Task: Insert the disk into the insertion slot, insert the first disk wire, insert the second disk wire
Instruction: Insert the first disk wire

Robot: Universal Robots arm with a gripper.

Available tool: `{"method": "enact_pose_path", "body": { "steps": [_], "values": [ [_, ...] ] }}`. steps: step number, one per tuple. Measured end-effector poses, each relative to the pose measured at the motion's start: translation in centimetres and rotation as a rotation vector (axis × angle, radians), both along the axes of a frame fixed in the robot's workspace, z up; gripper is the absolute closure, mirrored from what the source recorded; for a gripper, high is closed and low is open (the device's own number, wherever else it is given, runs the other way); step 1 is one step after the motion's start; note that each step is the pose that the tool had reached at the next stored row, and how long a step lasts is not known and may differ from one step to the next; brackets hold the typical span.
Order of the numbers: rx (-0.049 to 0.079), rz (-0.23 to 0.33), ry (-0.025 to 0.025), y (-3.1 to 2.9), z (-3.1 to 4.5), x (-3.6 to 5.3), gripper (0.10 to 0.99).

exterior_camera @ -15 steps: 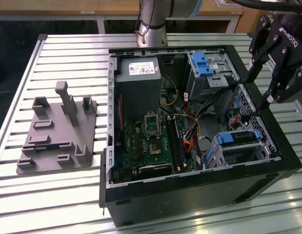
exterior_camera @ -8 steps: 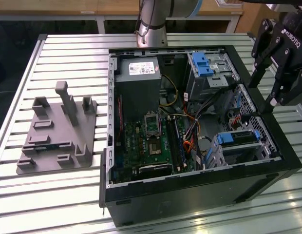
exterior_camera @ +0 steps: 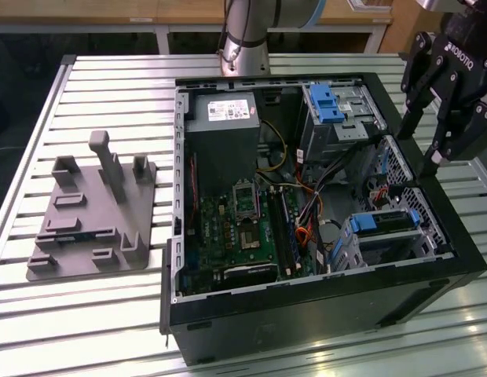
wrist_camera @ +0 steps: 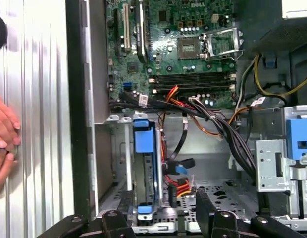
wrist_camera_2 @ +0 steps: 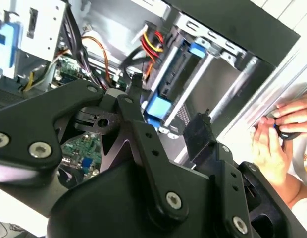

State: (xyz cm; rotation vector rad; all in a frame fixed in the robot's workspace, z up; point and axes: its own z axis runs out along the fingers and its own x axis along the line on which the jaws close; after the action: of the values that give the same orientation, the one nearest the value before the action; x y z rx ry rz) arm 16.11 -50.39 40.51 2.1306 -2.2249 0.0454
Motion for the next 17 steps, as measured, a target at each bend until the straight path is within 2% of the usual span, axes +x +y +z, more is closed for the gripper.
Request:
{"method": "enact_pose_path", "body": {
  "steps": [3, 5, 7, 11, 17],
  "values": [
    [-0.011, 0.000, 0.0001, 0.93, -0.37, 0.40, 0.471],
    [-0.029, 0.000, 0.0001, 1.03, -0.46, 0.66, 0.471],
    [-0.037, 0.000, 0.0001, 1.03, -0.59, 1.02, 0.471],
    [-0.038, 0.000, 0.0000, 1.03, -1.29, 1.75, 0.471],
    [-0.038, -0.001, 0.0001, 1.03, -2.38, 1.83, 0.471]
  ]
}}
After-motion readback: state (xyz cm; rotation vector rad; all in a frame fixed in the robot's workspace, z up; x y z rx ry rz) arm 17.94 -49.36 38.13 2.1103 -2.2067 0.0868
